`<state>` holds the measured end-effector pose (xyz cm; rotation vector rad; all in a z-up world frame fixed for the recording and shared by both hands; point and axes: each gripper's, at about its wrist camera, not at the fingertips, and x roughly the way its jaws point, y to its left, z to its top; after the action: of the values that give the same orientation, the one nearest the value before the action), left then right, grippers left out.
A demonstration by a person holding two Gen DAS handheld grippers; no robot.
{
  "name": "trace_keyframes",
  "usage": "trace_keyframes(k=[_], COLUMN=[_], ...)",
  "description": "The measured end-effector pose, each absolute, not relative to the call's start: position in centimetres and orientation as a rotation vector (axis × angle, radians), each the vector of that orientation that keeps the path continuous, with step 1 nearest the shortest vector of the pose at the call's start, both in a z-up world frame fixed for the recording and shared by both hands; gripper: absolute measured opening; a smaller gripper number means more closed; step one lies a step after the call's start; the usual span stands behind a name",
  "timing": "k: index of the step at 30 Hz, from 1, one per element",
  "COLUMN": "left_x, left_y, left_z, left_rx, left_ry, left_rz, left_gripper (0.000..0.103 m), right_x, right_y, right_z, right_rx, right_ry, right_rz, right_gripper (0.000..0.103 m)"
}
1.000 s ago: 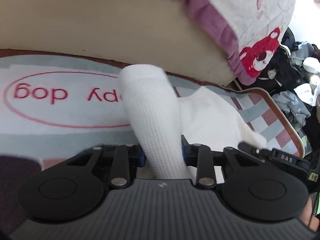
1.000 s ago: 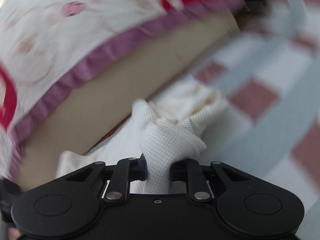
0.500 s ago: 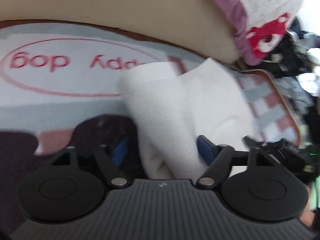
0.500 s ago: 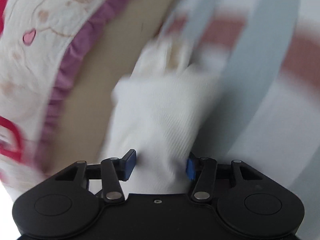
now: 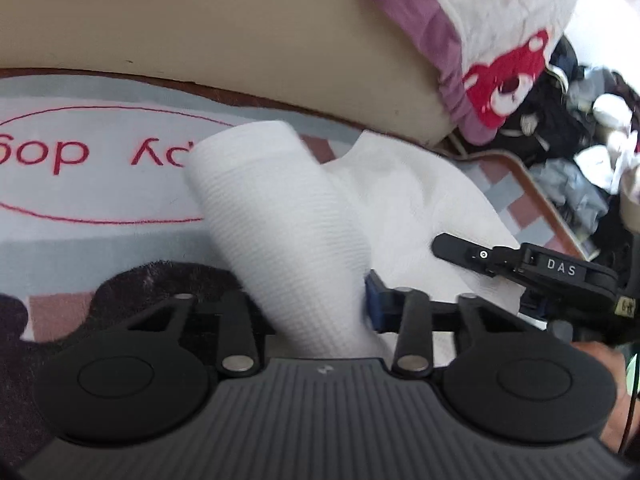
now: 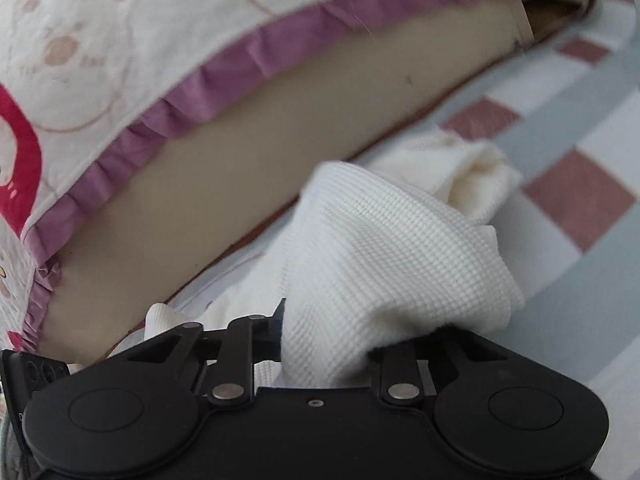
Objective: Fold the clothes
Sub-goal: 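Pinch the rolled top with both grippers and lift it off the rug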
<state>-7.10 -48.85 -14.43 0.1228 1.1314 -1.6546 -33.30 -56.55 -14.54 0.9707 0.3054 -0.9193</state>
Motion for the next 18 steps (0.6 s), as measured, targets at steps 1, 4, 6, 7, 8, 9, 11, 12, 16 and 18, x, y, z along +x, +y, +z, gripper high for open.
trace_keyframes(k=[1, 4, 6, 7, 8, 9, 11, 12, 16, 18], left_x=[-7.2, -7.6, -7.4, -7.3, -7.3, -7.1, -6.4, -6.1, -5.1, -4.6], left_y=[-48.6, -48.0, -47.5, -47.4, -47.4, -47.2, -46.3, -45.7, -42.7, -40.9], left_z=[-14.2, -13.2, -12.6, -12.2, -11.8, -11.3, -10.3, -9.7, -7.1, -5.6], left_rx=[0.132, 0.129, 0.1, 0.086, 0.072, 0.059, 0.028, 0.007, -0.037, -0.025], left_ry=[1.11, 1.074, 1.057, 1.051, 1.046, 1.039, 1.028, 1.026, 0.974, 0.939], left_rz=[-1.66, -1.672, -1.68, -1.683, -1.685, -1.687, -1.684, -1.676, -1.619, -1.571], left_gripper=[0.034, 0.032, 0.032, 0.032, 0.032, 0.032, 0.032, 0.032, 0.032, 0.032], right_x=[-33.2, -33.0, -32.8, -32.7, -32.6, -32.3, -31.4, -31.0, -28.6, -27.2], right_y=[-56.6, -56.4, -55.8, -55.7, -55.5, -55.3, -54.9, -54.8, -53.3, -52.3], right_z=[-14.0, -12.6, -11.7, -11.2, -10.7, -10.0, -8.6, -7.8, -5.1, -3.9], right_rx=[0.97, 0.947, 0.92, 0.908, 0.898, 0.883, 0.852, 0.836, 0.74, 0.69], right_ry=[0.302, 0.303, 0.307, 0.304, 0.297, 0.293, 0.289, 0.287, 0.298, 0.306], right_rz=[-0.923, -0.925, -0.922, -0.918, -0.914, -0.907, -0.893, -0.886, -0.814, -0.768], right_gripper=[0.028, 0.027, 0.026, 0.026, 0.026, 0.026, 0.026, 0.026, 0.026, 0.026])
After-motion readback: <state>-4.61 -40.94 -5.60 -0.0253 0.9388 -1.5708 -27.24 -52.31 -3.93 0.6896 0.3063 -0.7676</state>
